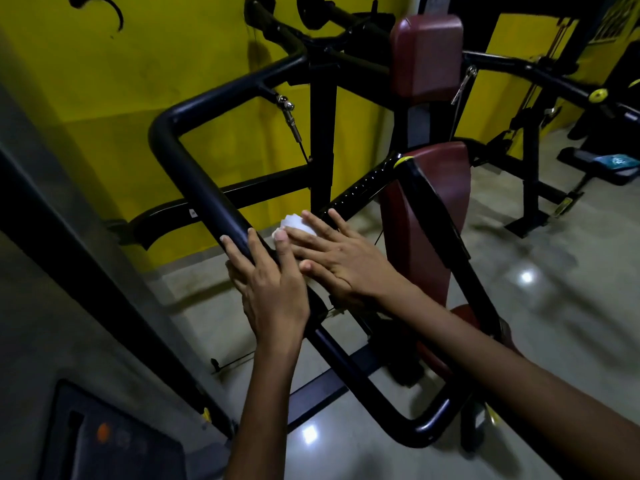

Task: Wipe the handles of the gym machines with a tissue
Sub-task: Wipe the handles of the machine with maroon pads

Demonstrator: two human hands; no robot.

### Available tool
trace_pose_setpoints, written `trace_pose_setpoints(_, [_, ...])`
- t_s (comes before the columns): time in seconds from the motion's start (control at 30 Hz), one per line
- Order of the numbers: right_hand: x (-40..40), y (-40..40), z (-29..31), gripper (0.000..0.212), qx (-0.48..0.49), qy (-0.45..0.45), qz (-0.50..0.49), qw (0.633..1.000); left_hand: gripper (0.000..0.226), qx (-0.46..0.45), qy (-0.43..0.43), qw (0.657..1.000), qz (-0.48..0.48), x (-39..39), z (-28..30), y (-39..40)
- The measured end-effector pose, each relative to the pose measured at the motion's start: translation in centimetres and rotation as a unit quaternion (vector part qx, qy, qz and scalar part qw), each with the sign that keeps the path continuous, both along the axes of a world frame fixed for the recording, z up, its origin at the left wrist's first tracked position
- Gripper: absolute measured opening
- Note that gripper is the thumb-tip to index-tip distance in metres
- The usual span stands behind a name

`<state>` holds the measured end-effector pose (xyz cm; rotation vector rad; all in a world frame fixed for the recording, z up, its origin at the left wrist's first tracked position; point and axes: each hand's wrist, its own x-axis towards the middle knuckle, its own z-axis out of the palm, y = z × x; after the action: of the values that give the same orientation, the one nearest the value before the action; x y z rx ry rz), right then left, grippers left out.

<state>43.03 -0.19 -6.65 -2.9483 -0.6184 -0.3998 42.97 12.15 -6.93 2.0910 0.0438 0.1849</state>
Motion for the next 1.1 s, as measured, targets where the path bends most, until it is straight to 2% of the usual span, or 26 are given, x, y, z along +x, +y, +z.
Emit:
trace_pose_setpoints(0.13, [0.6,0.1,0.6,0.074,0.025,-0.018,-0.020,0.999,0.062,0.029,0.000,1.000,0.001,0.0,-0.2,0.0])
trace_pose_setpoints(0.3, [1.8,-0.8,1.6,0.070,-0.007,-0.060,-0.078,0.995,0.057,0.032,-0.003,0.999,0.003,0.2,-0.5,-0.1])
trace_pose_setpoints(0.47, [2.4,-0.3,1.6,0.052,-0.064,-0.098,-0.094,0.989,0.053,0.036,-0.003,0.999,0.010,0.4,-0.6,0.0])
trace_pose_setpoints(0.6, [1.9,-1.3,1.7,0.048,-0.095,-0.054,-0.091,0.990,0.053,0.039,0.000,0.999,0.009,0.4,-0.5,-0.1])
trace_pose_setpoints(0.83, [1.4,-0.9,0.0,0.041,-0.054,-0.176,-0.090,0.979,0.056,0.060,0.000,0.998,0.007,0.3,-0.5,0.0])
trace_pose_setpoints(0.97, [0.9,-0.1,-0.5,0.056,-0.056,-0.169,-0.105,0.978,0.059,0.098,0.013,0.995,0.010,0.4,-0.6,-0.2])
trace_pose_setpoints(1.1, [0.2,0.5,0.0,0.055,-0.047,-0.183,-0.104,0.976,0.057,0.116,0.015,0.993,0.010,0.4,-0.7,0.0])
